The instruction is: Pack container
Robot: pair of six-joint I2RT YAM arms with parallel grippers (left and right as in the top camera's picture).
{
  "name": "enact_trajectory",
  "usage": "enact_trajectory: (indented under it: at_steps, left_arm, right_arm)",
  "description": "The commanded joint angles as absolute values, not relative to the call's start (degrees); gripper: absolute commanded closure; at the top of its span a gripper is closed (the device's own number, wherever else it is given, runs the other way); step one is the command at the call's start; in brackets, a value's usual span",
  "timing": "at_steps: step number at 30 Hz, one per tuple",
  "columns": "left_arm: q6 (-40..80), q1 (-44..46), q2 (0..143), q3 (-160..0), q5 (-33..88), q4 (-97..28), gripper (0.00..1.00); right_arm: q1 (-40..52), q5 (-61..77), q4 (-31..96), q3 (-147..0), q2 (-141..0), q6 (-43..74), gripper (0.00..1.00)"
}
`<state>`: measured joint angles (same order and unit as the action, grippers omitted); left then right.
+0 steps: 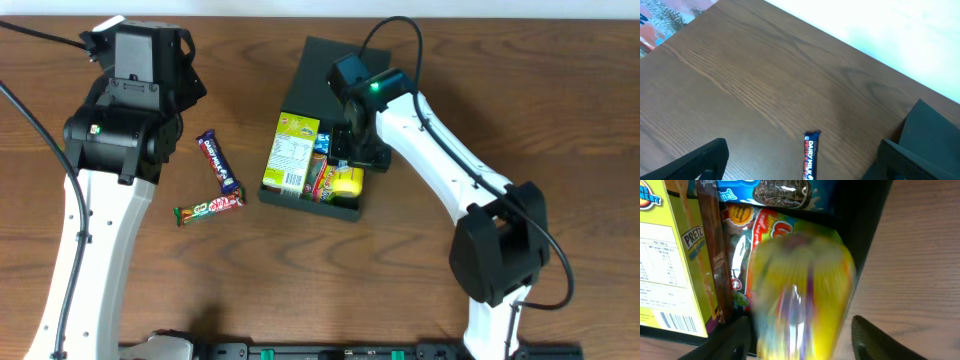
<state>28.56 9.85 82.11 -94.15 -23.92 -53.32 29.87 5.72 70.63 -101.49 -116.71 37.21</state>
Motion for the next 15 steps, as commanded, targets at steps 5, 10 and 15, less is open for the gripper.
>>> enact_trajectory:
  at_steps: [5, 10, 15]
  left_arm:
    - [28.73, 9.54, 82.39, -93.86, -23.88, -53.30, 0.05]
    - [28.71, 9.54, 82.39, -93.86, -23.92, -53.34, 0.04]
    - [28.88, 9.28, 84.93, -93.82, -23.88, -57.28, 0.04]
  right_arm:
    - [30.55, 5.76, 70.08, -101.12, -115.42, 38.17, 0.12]
    - [28.42, 3.62, 70.04, -102.04, -115.37, 37.17, 0.12]
    - [23.49, -1.04, 69.95, -105.86, -114.08, 31.05, 0.08]
